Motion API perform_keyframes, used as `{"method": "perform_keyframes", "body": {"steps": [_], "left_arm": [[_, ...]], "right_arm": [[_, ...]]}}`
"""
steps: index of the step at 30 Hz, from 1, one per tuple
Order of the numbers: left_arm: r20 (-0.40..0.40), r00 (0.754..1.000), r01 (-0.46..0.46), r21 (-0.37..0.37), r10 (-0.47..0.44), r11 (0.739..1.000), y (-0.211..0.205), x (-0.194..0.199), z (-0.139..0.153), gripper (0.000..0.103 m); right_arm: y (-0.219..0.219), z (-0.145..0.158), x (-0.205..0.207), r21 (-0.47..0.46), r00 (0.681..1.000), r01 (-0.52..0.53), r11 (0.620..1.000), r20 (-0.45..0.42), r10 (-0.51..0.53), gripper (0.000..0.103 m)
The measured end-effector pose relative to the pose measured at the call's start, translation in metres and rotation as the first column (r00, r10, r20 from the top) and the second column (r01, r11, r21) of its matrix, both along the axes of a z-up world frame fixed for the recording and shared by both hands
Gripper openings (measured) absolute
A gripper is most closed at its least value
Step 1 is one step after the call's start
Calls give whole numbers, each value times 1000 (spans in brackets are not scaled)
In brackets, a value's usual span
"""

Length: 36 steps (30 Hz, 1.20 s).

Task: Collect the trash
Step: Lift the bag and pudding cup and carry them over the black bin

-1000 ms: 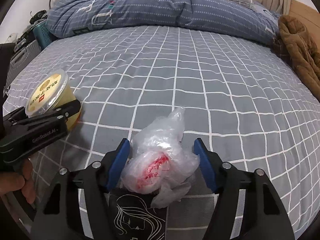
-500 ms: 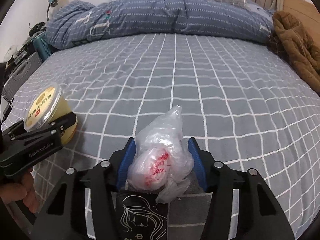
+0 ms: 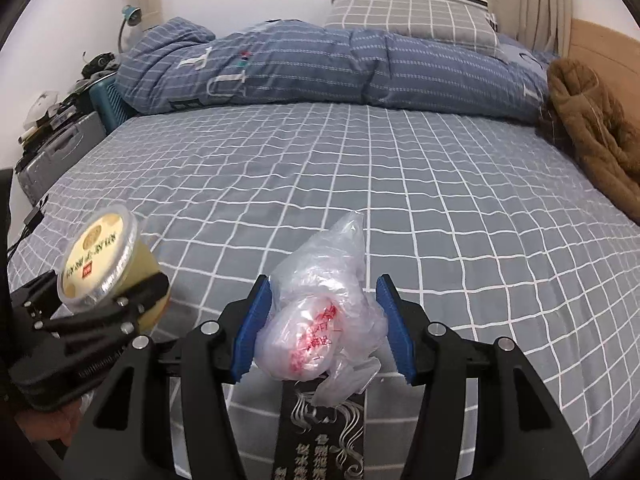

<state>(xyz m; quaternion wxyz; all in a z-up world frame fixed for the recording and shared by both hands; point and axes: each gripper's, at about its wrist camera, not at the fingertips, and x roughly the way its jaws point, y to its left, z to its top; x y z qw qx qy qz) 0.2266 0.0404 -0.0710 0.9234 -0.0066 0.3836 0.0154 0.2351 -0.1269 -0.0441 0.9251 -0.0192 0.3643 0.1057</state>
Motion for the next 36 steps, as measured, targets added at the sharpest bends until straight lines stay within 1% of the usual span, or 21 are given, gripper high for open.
{"method": "perform_keyframes", "body": {"steps": [4,9,16,20,29,36], "left_arm": [[-1,1000,1,1,-1,1000,0,-14,0,72],[-4,1000,8,4,-8,1000,-5,-32,-1,72],[-2,1000,19,4,-19,1000,-11,-56,0,72],[-1,1000,24,2,-24,1000,-12,-67,1,72],[19,999,30,8,-30,1000,-14,-94,10,72],[39,999,14,-7,-13,1000,-6,-117,21,72]], "right_arm": [[2,4,-16,-5,1000,-10,1000,6,10,52],[5,0,-36,-24,1000,-24,999,-4,24,53],[2,8,-59,2,1000,-21,1000,-1,21,53],[1,11,-71,-2,1000,-23,1000,3,23,53],[-2,22,-92,-11,999,-21,1000,24,21,53],[-7,25,-112,6,1000,-17,1000,26,17,53]]}}
